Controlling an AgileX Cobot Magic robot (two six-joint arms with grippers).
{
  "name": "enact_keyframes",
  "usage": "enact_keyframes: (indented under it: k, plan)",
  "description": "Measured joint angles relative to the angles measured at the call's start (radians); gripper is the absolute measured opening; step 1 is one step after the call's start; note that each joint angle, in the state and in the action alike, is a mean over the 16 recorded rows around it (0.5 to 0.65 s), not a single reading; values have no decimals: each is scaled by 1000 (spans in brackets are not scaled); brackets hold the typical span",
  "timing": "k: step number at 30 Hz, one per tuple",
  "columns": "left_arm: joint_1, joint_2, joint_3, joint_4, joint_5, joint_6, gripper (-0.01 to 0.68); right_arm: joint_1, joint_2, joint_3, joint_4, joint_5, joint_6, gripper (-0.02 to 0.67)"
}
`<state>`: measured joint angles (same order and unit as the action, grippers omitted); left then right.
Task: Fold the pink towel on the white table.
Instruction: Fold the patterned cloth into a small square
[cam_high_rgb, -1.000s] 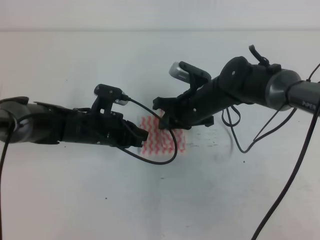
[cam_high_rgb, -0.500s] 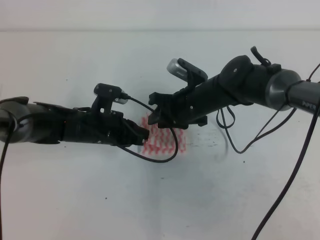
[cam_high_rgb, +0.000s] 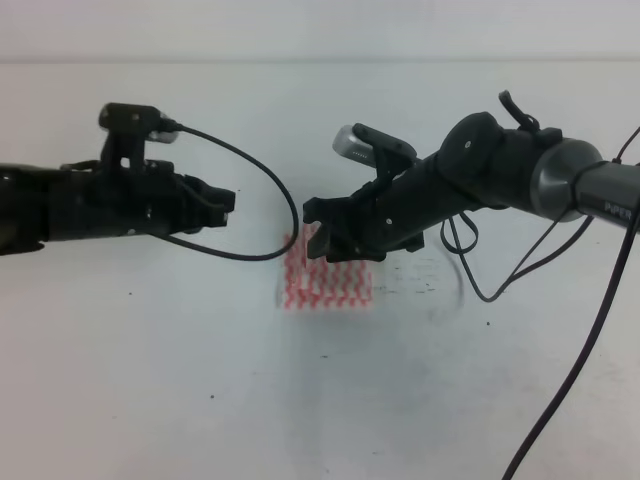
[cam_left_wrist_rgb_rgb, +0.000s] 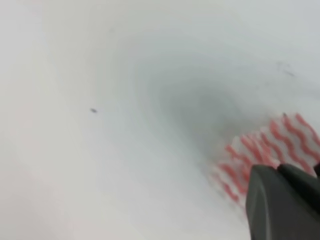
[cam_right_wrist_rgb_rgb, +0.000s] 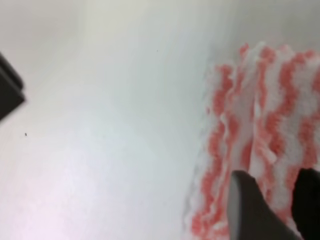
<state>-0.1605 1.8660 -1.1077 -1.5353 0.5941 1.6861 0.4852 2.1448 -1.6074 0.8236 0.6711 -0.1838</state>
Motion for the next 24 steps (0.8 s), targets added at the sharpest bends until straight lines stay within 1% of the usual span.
enact_keyframes:
  k: [8, 15, 24]
  plan:
    - [-12, 36, 0, 13, 18, -22, -5, 15, 8, 0, -19, -14, -1, 189]
    - [-22, 58, 0, 17, 18, -27, -5, 24, 28, -1, -8, -8, -1, 189]
    - [-23, 64, 0, 19, 4, -31, -5, 25, 46, -20, 22, 61, -4, 188]
